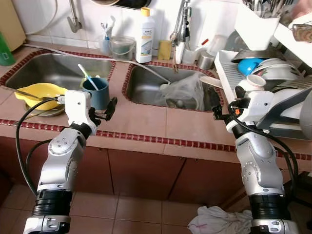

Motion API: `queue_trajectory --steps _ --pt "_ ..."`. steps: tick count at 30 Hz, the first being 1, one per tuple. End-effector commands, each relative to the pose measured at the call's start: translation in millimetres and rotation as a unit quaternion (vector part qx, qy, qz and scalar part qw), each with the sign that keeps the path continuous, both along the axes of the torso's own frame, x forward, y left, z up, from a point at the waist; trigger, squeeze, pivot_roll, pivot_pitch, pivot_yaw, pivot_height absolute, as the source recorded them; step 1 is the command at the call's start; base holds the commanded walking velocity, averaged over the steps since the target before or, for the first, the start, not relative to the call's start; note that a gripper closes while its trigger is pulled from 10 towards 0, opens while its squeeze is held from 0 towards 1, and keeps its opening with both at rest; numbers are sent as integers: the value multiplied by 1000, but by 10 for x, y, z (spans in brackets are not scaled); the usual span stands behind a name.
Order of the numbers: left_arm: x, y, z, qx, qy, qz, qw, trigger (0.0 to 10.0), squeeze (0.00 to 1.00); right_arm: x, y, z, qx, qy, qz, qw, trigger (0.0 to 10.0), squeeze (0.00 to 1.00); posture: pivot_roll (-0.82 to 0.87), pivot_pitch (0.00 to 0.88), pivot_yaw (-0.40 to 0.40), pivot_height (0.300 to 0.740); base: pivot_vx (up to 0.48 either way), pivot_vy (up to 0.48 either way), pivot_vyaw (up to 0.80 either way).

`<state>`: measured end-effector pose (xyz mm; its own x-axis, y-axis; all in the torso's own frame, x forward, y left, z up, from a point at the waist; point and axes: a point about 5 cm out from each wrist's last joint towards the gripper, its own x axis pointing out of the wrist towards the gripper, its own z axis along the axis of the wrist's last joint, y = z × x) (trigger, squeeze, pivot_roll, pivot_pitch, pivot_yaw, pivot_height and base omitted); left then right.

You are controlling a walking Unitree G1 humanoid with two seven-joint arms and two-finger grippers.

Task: Kitchen organization

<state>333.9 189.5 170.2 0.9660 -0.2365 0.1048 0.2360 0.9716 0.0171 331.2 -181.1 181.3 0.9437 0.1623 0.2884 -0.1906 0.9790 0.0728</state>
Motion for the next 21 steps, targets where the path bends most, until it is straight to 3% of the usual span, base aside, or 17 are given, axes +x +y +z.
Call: queue_trajectory --steps 1,21 --pt "22 -47 27 5 -5 -10 1000 10000 0 23 -7 7 -2 0 -3 1000 10000 0 115 0 -69 740 0 330 0" --pt "50 -77 71 9 -12 -16 1000 10000 0 35 -4 17 -6 -3 -3 1000 10000 0 112 0 -66 740 0 340 0"
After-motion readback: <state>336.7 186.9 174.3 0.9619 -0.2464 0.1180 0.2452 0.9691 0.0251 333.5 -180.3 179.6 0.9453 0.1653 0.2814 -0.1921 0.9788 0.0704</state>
